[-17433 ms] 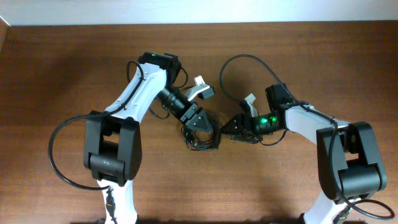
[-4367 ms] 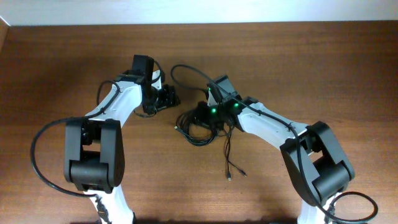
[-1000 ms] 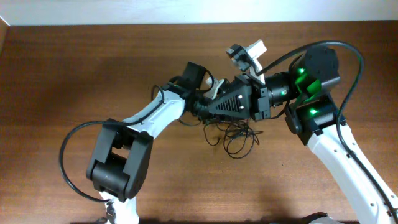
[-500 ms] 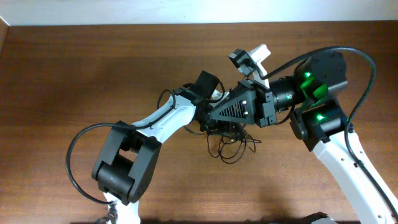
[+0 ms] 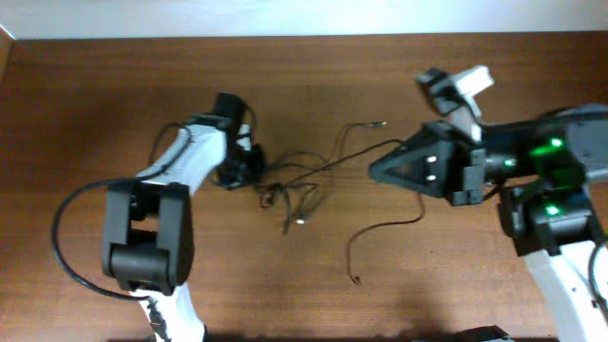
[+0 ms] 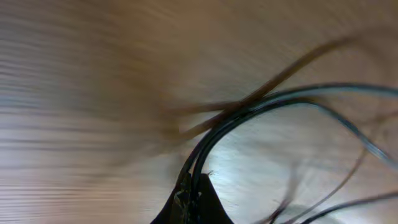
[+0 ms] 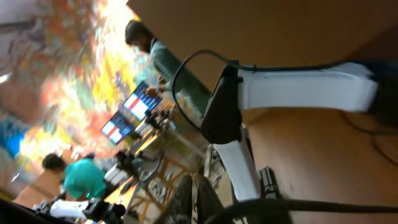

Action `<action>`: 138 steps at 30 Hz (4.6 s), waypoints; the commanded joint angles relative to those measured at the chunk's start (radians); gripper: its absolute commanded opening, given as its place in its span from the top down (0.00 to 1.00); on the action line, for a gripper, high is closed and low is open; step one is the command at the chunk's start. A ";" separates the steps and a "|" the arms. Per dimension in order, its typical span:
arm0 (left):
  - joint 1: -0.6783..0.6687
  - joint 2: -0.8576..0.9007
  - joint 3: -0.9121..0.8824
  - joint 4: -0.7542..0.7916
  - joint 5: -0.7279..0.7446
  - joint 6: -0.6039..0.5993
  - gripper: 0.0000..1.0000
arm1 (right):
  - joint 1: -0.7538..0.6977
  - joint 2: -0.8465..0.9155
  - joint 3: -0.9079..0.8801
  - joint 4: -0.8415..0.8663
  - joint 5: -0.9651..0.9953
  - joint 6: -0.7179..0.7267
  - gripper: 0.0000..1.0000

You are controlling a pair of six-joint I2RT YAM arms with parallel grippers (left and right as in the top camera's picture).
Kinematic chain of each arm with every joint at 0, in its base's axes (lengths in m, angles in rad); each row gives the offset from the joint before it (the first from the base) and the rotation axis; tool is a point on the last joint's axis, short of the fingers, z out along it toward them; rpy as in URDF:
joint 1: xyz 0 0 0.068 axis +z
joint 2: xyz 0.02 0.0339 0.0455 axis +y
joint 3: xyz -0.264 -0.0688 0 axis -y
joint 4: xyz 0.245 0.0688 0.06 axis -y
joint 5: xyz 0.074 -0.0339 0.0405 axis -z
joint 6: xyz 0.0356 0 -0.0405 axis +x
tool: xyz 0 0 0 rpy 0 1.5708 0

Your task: Untangle cables

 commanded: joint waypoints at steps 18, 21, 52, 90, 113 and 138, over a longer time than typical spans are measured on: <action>0.451 0.011 -0.189 0.075 0.212 -0.087 0.99 | -0.458 0.114 -0.229 -0.087 -0.006 -0.075 0.96; 0.389 0.011 -0.189 0.131 0.253 -0.023 0.96 | -0.456 0.202 -0.351 -0.087 0.013 -0.133 0.96; 0.132 -0.318 -0.153 0.094 -0.014 0.114 0.05 | -0.359 0.446 -0.116 -1.331 1.150 -0.851 0.02; -0.163 -0.317 -0.212 -0.010 -0.073 -0.119 1.00 | 0.009 0.163 -0.007 -1.418 0.880 -1.007 0.28; -0.134 -0.317 -0.312 0.370 0.346 0.376 1.00 | 0.263 0.789 -0.008 -0.784 0.851 -0.383 0.64; -0.134 -0.317 -0.315 0.191 0.188 0.347 1.00 | 0.362 0.834 -0.032 -0.812 1.161 -0.233 0.96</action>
